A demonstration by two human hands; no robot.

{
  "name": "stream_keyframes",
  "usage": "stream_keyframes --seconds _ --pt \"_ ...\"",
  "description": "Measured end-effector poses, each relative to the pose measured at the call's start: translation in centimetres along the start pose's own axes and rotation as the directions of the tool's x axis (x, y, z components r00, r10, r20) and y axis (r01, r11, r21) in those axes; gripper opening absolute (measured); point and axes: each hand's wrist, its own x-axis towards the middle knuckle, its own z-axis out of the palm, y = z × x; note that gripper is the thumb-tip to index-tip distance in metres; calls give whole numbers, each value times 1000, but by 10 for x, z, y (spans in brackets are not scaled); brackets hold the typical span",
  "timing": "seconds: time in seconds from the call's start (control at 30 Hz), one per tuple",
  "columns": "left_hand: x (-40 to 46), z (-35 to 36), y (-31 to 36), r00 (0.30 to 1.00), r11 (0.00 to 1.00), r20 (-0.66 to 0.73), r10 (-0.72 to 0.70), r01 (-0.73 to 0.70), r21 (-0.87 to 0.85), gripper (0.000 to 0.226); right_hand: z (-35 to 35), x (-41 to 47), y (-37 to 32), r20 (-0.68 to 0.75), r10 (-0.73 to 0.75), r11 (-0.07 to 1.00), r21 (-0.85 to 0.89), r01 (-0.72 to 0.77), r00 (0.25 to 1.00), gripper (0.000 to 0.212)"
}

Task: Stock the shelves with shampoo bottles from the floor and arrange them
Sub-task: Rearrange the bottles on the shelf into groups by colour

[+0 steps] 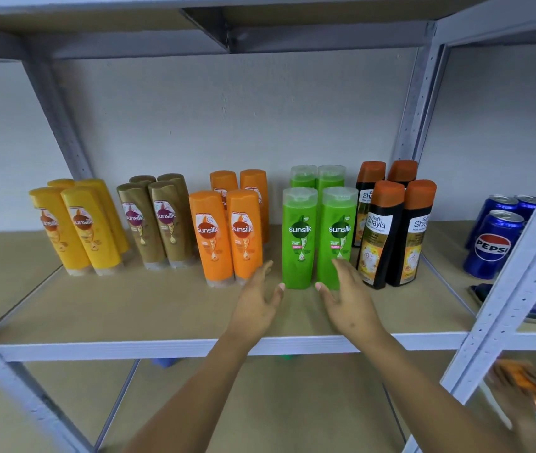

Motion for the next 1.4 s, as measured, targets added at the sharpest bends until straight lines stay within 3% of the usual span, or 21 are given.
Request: stream_keyframes --seconds 0.2,0.37,0.47,0.53,0.6,0.73,0.87,1.07,1.4 --pt "-10 -50 -18 995 999 -81 -49 47 -19 46 26 0 -53 54 -25 997 68 22 998 58" --pt "-1 -91 -39 986 992 -115 -119 114 -44 45 55 12 -94 60 57 985 161 -66 997 61" --pt "8 -107 -53 989 996 -123 -78 72 -50 46 71 20 -108 79 108 976 181 -121 991 64" --pt "14 -113 -60 991 997 -130 -38 29 -68 48 78 25 -116 75 128 970 196 -140 989 58" --pt "21 -117 -64 990 992 -112 -84 72 -105 55 85 30 -122 71 153 958 234 -165 986 51" --pt "34 -116 -75 987 973 -25 -156 149 -174 66 102 38 -116 55 198 942 265 -206 979 53" --pt "41 -112 -79 985 966 24 -169 170 -194 61 114 43 -111 55 241 939 239 -247 969 57" --pt "53 -109 -84 986 975 15 -166 166 -147 47 125 52 -102 57 227 955 181 -234 972 53" --pt "69 -106 -90 986 976 24 -167 169 -139 48 132 65 -93 67 217 952 208 -226 974 53"
